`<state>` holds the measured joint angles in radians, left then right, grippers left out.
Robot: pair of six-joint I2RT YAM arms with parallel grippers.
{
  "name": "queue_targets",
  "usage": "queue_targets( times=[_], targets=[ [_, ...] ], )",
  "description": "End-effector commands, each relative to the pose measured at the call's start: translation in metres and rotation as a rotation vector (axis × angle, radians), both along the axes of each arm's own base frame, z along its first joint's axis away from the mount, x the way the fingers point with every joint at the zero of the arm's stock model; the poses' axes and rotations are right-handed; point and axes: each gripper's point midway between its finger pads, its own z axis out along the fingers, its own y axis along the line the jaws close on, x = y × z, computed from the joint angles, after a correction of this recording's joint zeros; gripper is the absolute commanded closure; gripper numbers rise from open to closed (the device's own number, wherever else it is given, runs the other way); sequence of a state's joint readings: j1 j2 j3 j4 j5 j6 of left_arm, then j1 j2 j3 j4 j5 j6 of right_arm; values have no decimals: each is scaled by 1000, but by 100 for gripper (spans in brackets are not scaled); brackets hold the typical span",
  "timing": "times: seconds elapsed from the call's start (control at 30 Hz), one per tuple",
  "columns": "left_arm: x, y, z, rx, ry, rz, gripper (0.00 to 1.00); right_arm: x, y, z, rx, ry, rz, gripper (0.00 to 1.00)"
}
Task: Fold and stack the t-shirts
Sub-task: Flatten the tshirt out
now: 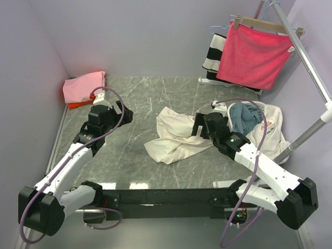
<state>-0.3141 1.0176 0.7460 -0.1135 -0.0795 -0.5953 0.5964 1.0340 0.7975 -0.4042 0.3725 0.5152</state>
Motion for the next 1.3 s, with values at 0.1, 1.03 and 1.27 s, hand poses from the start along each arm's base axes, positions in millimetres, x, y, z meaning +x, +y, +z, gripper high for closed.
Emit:
queue_targets(
  times=[0.1, 1.03, 1.27],
  targets=[
    [11, -5, -15, 3, 19, 7, 0, 17, 9, 26, -58, -58, 81, 0],
    [-12, -27, -93, -36, 166, -88, 1, 124, 185, -69, -393, 300, 490, 0],
    [-12, -28, -94, -23, 174, -105, 0, 122, 149, -83, -566, 356, 405, 2]
  ],
)
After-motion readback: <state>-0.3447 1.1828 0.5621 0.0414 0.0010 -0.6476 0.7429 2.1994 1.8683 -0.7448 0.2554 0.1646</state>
